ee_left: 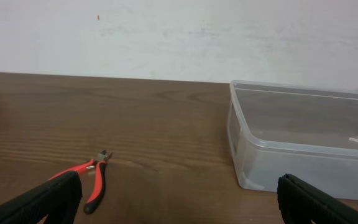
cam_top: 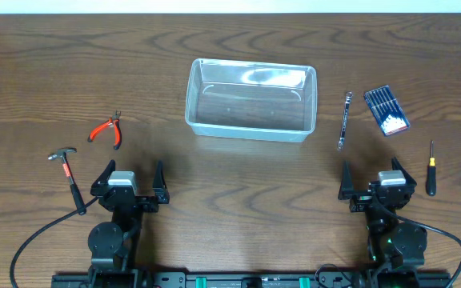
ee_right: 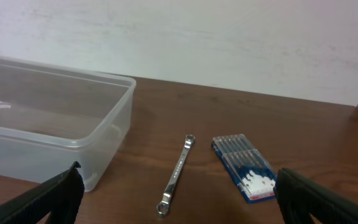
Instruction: Pack container
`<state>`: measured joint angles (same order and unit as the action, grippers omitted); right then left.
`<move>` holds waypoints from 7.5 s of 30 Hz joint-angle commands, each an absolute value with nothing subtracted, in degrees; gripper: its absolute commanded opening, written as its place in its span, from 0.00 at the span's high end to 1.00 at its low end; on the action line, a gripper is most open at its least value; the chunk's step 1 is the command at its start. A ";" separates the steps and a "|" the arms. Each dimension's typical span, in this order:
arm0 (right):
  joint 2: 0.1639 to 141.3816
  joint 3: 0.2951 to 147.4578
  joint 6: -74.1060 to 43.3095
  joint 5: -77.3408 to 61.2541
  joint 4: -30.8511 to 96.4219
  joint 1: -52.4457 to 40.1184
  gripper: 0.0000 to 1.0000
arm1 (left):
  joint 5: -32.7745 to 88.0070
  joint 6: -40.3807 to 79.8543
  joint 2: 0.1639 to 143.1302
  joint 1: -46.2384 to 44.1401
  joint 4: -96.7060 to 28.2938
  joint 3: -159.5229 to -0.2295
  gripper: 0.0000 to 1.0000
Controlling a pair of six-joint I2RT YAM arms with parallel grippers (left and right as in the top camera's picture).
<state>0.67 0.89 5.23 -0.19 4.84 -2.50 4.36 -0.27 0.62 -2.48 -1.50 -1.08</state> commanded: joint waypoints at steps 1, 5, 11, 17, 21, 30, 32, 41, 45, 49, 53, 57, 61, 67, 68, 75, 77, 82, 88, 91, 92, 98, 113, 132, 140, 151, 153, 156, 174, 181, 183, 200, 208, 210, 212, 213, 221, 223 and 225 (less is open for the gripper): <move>0.27 0.58 5.85 -0.21 4.78 -2.98 0.01 | 6.44 -1.26 0.27 -2.66 -3.57 -0.23 0.02; 0.27 0.58 5.85 -0.21 4.78 -2.98 0.01 | 6.44 -1.26 0.27 -2.66 -3.57 -0.25 0.02; 0.30 0.58 5.85 -0.21 4.80 -2.98 0.01 | 6.44 -1.26 0.27 -2.66 -3.57 -0.23 0.02; 0.27 0.58 5.85 -0.21 4.80 -2.98 0.01 | 6.44 -1.28 0.27 -2.66 -3.57 -0.23 0.02; 0.27 0.58 5.85 -0.21 4.78 -2.98 0.01 | 6.44 -1.26 0.27 -2.66 -3.57 -0.23 0.02; 0.27 0.58 5.85 -0.21 4.80 -2.98 0.01 | 6.44 -1.26 0.27 -2.66 -3.57 -0.23 0.02; 0.27 0.58 5.85 -0.21 4.78 -2.98 0.01 | 6.44 -1.26 0.27 -2.66 -3.57 -0.23 0.02; 0.27 0.58 5.85 -0.21 4.80 -2.98 0.01 | 6.44 -1.28 0.27 -2.66 -3.57 -0.23 0.02; 0.27 0.58 5.85 -0.21 4.78 -2.98 0.01 | 6.44 -1.26 0.27 -2.66 -3.57 -0.23 0.02; 0.27 0.58 5.85 -0.21 4.80 -2.98 0.01 | 6.44 -1.26 0.27 -2.66 -3.57 -0.23 0.02; 0.27 0.58 5.85 -0.21 4.78 -2.98 0.01 | 6.44 -1.26 0.27 -2.66 -3.57 -0.23 0.02; 0.27 0.58 5.85 -0.21 4.80 -2.98 0.01 | 6.44 -1.26 0.27 -2.66 -3.57 -0.23 0.01; 0.27 0.58 5.85 -0.21 4.80 -2.98 0.01 | 6.44 -1.26 0.27 -2.66 -3.57 -0.23 0.02; 0.27 0.58 5.85 -0.21 4.78 -2.98 0.01 | 6.44 -1.26 0.27 -2.66 -3.57 -0.23 0.01; 0.27 0.58 5.85 -0.21 4.78 -2.98 0.01 | 6.44 -1.26 0.27 -2.66 -3.57 -0.23 0.02; 0.27 0.58 5.82 0.10 4.75 -2.98 0.01 | 6.44 -1.26 0.27 -2.66 -3.57 -0.23 0.02; 0.30 0.58 4.01 -0.45 4.75 -2.98 0.01 | 6.44 -1.28 0.27 -2.66 -3.57 -0.23 0.02; 1.78 0.58 -14.81 -1.52 4.78 -2.98 0.01 | 1.17 -8.40 0.27 -2.66 -1.06 -0.23 0.02; 8.93 0.97 -16.25 -10.41 3.75 -2.98 0.01 | -2.07 -11.99 0.27 -2.66 -3.38 -0.23 0.01; 13.10 2.57 -16.01 -10.96 3.14 -2.98 0.01 | -2.00 -11.97 0.34 -2.66 -4.05 -0.23 0.02; 14.61 3.70 -15.03 -10.96 3.14 -2.98 0.01 | -2.02 -11.99 0.34 -2.66 -4.05 -0.23 0.02; 26.00 15.22 -8.51 -10.98 4.49 -2.98 0.01 | -3.38 -10.92 0.34 -2.66 -0.67 -0.43 0.02; 59.20 67.53 -5.28 -8.36 59.94 -2.81 0.01 | 3.49 3.38 23.86 -2.66 -34.44 -39.81 0.02; 92.31 98.45 -0.56 -4.08 81.71 12.14 0.01 | 5.34 3.88 62.85 -2.37 -57.67 -76.64 0.02; 110.61 118.50 4.36 0.05 86.70 14.98 0.01 | 5.37 11.27 67.68 0.75 -59.51 -76.64 0.02; 126.78 120.84 18.37 2.66 84.25 14.79 0.01 | 5.37 11.33 66.87 3.09 -61.43 -76.66 0.01; 128.60 120.84 22.11 4.19 83.33 14.63 0.01 | 5.37 11.33 66.87 3.09 -61.47 -76.66 0.02; 130.41 120.84 25.63 6.74 80.62 14.55 0.01 | 5.37 11.33 66.87 3.09 -61.52 -76.66 0.02; 136.92 120.27 34.35 -1.43 75.77 14.28 0.01 | 5.37 11.35 66.87 3.09 -62.35 -76.64 0.02; 139.68 120.25 33.63 -1.37 74.67 14.22 0.01 | 5.39 11.53 66.87 3.09 -62.35 -76.66 0.01; 140.16 120.25 33.01 -1.32 74.11 14.22 0.01 | 5.39 11.53 66.87 3.09 -62.35 -76.64 0.02; 140.77 120.18 30.24 -1.08 71.94 14.15 0.01 | 5.39 11.51 66.87 3.09 -62.30 -76.64 0.02; 143.11 119.94 30.24 -1.10 72.36 13.98 0.01 | 5.39 11.51 66.87 3.09 -62.30 -76.64 0.02; 143.28 119.83 30.24 -1.10 72.40 13.78 0.01 | 5.39 11.51 66.87 3.09 -62.33 -76.64 0.02; 143.28 119.81 30.24 -1.13 72.36 13.52 0.01 | 5.37 11.51 66.87 3.09 -62.30 -76.66 0.02; 143.28 119.81 30.24 -1.10 72.34 13.39 0.01 | 5.37 11.51 66.87 3.09 -62.30 -76.66 0.01; 143.28 119.81 27.24 -1.15 72.42 12.93 0.19 | 5.37 11.49 66.87 3.09 -62.30 -76.66 0.02; 143.28 119.81 26.76 -1.15 72.42 12.93 0.20 | 5.37 11.49 66.87 3.09 -62.30 -76.64 0.01; 143.28 119.81 26.57 -1.17 72.47 12.93 0.21 | 5.37 11.49 66.87 3.09 -62.30 -76.64 0.01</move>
